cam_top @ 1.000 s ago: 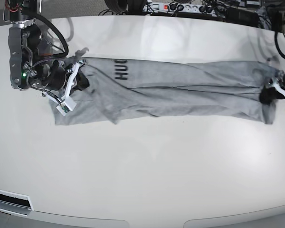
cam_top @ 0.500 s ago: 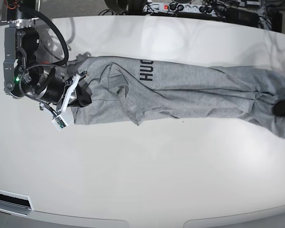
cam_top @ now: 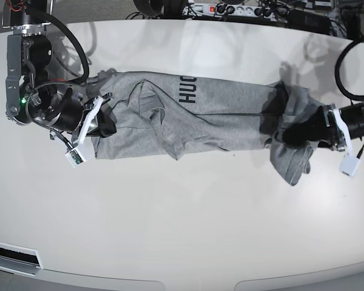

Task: Layout the t-shirt on the table in an organized manner, then fold the t-shirt properly
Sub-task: 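Grasp the strip end with the left gripper and fold it toward the right gripper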

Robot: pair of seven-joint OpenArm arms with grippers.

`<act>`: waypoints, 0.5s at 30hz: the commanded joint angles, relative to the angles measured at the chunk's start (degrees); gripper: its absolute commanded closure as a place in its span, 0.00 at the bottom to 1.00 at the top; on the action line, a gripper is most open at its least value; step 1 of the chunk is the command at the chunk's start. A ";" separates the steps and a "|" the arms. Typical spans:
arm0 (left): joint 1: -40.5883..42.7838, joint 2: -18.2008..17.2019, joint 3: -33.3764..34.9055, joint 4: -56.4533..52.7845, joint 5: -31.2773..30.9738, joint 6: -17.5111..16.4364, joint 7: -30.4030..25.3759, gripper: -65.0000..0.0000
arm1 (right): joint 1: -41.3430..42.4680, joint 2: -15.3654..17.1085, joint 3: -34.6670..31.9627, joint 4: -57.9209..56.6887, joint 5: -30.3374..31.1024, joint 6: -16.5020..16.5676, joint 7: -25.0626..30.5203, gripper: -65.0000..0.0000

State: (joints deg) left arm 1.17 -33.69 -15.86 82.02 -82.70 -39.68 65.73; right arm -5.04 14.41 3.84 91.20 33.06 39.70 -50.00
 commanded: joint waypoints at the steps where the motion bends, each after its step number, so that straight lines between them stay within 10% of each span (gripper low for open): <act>1: -0.66 -0.20 -0.66 0.72 0.35 -0.32 -2.43 1.00 | 0.74 0.52 0.28 1.11 1.05 0.30 1.22 0.93; 8: -0.83 5.25 -0.66 0.74 4.07 -0.32 -7.93 1.00 | 0.76 0.52 0.28 1.11 1.29 0.30 1.07 0.89; 13: -0.87 7.21 -0.66 0.74 -1.11 -0.32 -5.84 0.49 | 1.55 0.68 0.28 1.11 1.27 0.30 1.07 0.51; 15: -0.87 7.13 -0.66 0.74 -2.30 -0.32 -5.22 0.47 | 2.54 0.72 0.39 1.11 1.27 0.30 0.72 0.47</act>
State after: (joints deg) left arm 1.10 -25.56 -15.99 81.82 -83.20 -39.51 61.49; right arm -3.70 14.59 3.86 91.20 33.23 39.70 -50.59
